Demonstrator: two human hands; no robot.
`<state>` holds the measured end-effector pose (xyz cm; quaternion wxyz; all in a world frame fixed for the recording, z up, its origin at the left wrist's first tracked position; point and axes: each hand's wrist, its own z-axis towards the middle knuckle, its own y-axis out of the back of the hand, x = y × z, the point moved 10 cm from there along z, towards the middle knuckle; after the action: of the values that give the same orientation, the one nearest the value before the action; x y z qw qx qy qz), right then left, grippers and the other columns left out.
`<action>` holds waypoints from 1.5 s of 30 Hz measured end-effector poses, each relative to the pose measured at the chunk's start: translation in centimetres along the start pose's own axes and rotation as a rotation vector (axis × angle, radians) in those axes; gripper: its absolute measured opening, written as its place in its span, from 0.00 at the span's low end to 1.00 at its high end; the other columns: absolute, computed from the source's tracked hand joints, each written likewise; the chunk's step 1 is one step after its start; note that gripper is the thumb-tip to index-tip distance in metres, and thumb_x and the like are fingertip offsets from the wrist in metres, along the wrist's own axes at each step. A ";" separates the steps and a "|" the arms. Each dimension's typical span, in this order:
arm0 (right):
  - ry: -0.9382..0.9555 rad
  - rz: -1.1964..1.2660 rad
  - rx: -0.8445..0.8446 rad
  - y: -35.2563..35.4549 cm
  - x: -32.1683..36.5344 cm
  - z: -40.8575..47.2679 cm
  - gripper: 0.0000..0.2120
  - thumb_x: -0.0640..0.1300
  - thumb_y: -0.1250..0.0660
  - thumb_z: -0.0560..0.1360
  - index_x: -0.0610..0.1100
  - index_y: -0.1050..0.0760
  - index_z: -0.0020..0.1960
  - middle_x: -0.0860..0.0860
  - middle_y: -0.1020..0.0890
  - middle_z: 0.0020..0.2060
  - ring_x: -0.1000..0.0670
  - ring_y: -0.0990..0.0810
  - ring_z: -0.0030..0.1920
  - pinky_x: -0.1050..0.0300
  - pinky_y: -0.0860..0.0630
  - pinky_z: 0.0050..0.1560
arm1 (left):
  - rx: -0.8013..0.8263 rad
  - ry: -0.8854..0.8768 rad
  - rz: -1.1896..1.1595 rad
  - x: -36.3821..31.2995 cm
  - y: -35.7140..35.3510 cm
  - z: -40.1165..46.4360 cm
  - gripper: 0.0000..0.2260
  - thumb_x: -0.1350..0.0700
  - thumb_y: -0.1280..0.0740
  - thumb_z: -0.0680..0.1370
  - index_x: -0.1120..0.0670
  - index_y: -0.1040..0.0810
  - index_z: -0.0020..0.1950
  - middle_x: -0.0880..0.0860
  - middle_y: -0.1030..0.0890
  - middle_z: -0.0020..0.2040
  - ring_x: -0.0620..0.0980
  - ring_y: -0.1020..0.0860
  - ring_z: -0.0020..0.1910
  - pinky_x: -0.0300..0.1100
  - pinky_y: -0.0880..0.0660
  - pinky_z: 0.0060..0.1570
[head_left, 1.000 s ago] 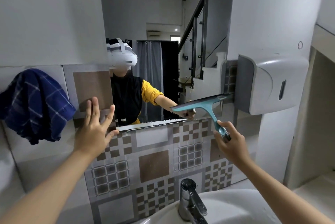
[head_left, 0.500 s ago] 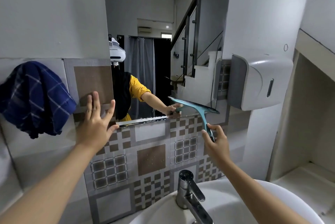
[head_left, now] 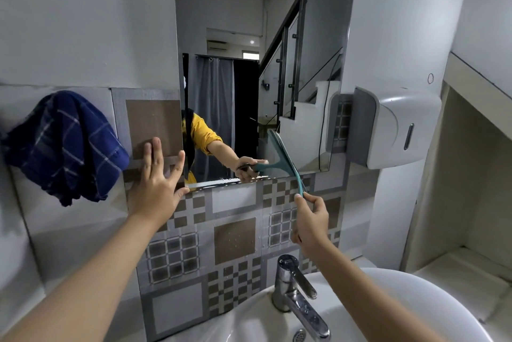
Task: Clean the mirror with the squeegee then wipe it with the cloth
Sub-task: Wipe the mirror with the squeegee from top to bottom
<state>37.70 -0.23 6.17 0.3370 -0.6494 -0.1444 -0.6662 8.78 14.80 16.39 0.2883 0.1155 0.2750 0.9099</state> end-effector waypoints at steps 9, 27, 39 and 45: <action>-0.054 0.060 -0.013 -4.5 -1.1 -3.7 0.05 0.47 0.37 0.79 0.47 0.29 0.53 0.49 0.30 0.31 0.53 0.36 0.26 0.60 0.36 0.24 | 0.032 -0.004 0.035 -0.1 -0.2 0.1 0.38 0.50 0.26 0.68 0.53 0.39 0.74 0.67 0.51 0.75 0.65 0.55 0.74 0.64 0.25 0.51; 0.120 -0.095 0.088 -11.6 -1.6 -11.2 0.02 0.44 0.37 0.79 0.48 0.29 0.51 0.49 0.22 0.36 0.55 0.26 0.30 0.65 0.30 0.30 | 0.176 -0.034 0.118 0.7 1.5 0.1 0.37 0.52 0.31 0.73 0.52 0.49 0.76 0.57 0.60 0.75 0.56 0.59 0.74 0.57 0.40 0.69; 0.323 -0.322 0.166 -10.4 -2.2 -11.7 0.04 0.43 0.35 0.78 0.49 0.29 0.52 0.53 0.26 0.28 0.57 0.30 0.24 0.59 0.28 0.27 | 0.272 0.034 0.057 2.4 1.7 -0.9 0.42 0.58 0.29 0.72 0.54 0.54 0.76 0.53 0.60 0.77 0.53 0.59 0.76 0.54 0.43 0.71; 0.381 -0.401 0.209 -9.9 -1.7 -11.3 0.06 0.42 0.33 0.77 0.49 0.28 0.51 0.53 0.25 0.28 0.57 0.31 0.24 0.61 0.31 0.25 | 0.265 0.032 0.113 2.5 1.7 -0.9 0.42 0.57 0.30 0.73 0.54 0.57 0.76 0.53 0.61 0.77 0.53 0.61 0.75 0.50 0.48 0.71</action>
<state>22.61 0.36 5.69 0.2847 -0.4328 -0.2720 -0.8109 5.69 14.71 16.73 0.2142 0.1534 0.3905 0.8821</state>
